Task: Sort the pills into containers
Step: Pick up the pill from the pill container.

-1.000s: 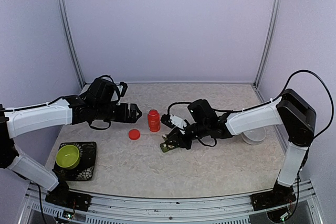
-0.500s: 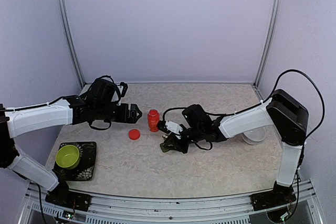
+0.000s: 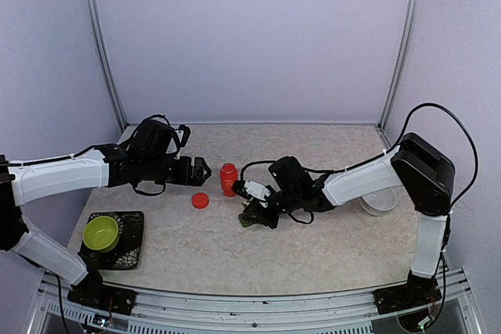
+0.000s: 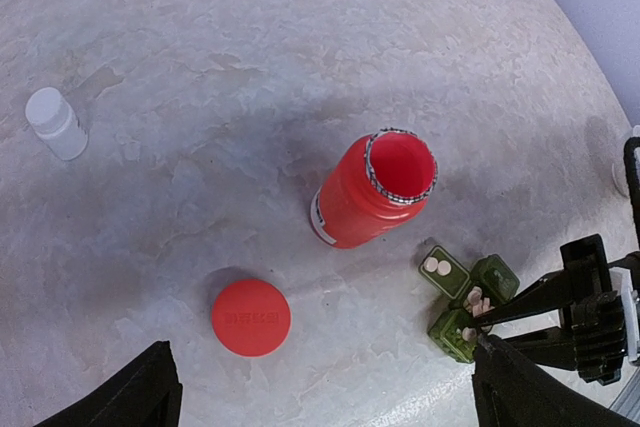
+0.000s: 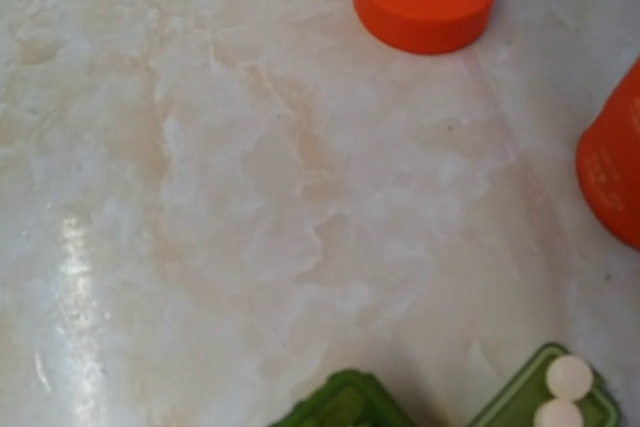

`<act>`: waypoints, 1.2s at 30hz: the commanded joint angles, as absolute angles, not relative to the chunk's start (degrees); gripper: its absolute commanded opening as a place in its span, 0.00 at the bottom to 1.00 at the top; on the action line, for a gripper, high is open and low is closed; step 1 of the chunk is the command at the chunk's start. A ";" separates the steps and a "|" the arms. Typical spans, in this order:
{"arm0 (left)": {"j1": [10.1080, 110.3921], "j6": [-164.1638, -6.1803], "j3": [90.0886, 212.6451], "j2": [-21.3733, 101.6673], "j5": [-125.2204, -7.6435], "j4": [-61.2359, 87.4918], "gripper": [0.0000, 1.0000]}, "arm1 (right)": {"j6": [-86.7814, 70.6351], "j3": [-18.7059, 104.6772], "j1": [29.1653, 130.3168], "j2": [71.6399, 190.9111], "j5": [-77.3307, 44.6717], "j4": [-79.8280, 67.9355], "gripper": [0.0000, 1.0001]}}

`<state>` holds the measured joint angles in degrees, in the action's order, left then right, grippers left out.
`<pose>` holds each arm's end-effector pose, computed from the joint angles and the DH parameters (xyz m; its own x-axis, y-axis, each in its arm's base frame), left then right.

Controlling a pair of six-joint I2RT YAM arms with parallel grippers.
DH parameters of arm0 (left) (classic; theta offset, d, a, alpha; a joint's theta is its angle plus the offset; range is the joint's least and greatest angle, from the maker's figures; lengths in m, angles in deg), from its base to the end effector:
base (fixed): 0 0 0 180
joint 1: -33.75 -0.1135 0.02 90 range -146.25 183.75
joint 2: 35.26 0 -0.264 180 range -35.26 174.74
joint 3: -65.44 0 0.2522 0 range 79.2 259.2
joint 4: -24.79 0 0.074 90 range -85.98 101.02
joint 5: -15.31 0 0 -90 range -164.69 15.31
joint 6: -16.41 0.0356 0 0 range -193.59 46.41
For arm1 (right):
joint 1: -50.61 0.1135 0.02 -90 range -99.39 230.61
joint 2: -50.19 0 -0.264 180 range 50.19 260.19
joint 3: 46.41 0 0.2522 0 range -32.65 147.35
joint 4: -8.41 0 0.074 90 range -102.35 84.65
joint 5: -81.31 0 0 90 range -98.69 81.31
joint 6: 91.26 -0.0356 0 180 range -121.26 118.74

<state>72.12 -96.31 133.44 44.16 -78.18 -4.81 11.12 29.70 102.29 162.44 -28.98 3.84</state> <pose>0.2376 -0.1854 0.2512 -0.7000 0.0625 -0.7114 0.3396 0.9055 -0.2545 0.2415 0.3254 0.1391 -0.2023 -0.5803 -0.7889 -0.9647 0.2569 0.0584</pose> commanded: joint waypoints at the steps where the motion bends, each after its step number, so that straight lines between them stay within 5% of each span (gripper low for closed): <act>1: 72.51 -96.45 132.72 44.43 -78.69 -3.58 0.99 | 11.60 30.82 102.71 163.55 -28.73 3.64 0.19; 22: 72.51 -96.62 132.64 44.25 -78.63 -3.48 0.99 | 12.82 30.82 103.69 164.70 -26.04 2.98 0.16; 36: 72.51 -96.70 132.35 44.01 -78.81 -3.38 0.99 | 12.84 31.46 103.85 161.38 -26.20 2.69 0.03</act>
